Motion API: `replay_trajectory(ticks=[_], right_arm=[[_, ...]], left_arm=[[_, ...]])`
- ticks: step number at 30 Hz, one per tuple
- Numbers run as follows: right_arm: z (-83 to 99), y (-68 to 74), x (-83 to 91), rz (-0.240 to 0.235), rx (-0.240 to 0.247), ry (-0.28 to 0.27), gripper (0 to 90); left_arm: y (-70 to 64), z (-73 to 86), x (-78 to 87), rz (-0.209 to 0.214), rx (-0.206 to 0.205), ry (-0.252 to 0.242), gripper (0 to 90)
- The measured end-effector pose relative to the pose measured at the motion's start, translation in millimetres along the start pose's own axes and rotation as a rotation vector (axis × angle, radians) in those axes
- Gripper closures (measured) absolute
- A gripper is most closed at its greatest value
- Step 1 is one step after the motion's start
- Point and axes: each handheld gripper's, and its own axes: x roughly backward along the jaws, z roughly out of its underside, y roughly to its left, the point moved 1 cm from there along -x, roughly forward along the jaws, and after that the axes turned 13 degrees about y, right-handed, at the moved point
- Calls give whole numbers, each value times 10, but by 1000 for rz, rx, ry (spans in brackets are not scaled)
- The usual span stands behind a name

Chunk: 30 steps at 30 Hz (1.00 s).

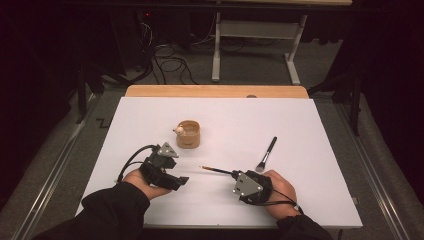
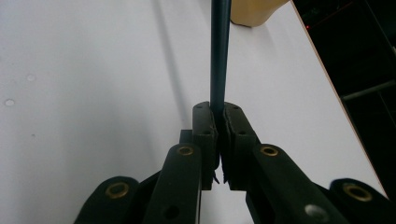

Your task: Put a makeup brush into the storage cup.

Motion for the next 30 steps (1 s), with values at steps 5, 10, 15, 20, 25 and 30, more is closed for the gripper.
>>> replay_trajectory(ticks=[5, 10, 15, 20, 25, 30], right_arm=[[13, -12, -8, -2, -11, 2, 866], [24, -23, -16, -4, -20, 2, 866], [31, -35, -24, -10, -53, 3, 866], [56, -71, -21, -24, -99, -5, 865], [70, -92, -25, -40, -136, -16, 865], [82, -103, -37, -52, -165, -16, 865]], left_arm=[[21, 52, -71, -2, 9, -27, 290], [61, 82, -106, -16, 21, -64, 278], [98, 76, -129, -24, 64, -135, 235], [110, 72, -186, -57, 78, -203, 215], [138, 88, -236, -64, 97, -270, 215], [129, 149, -296, -77, 100, -324, 234]])
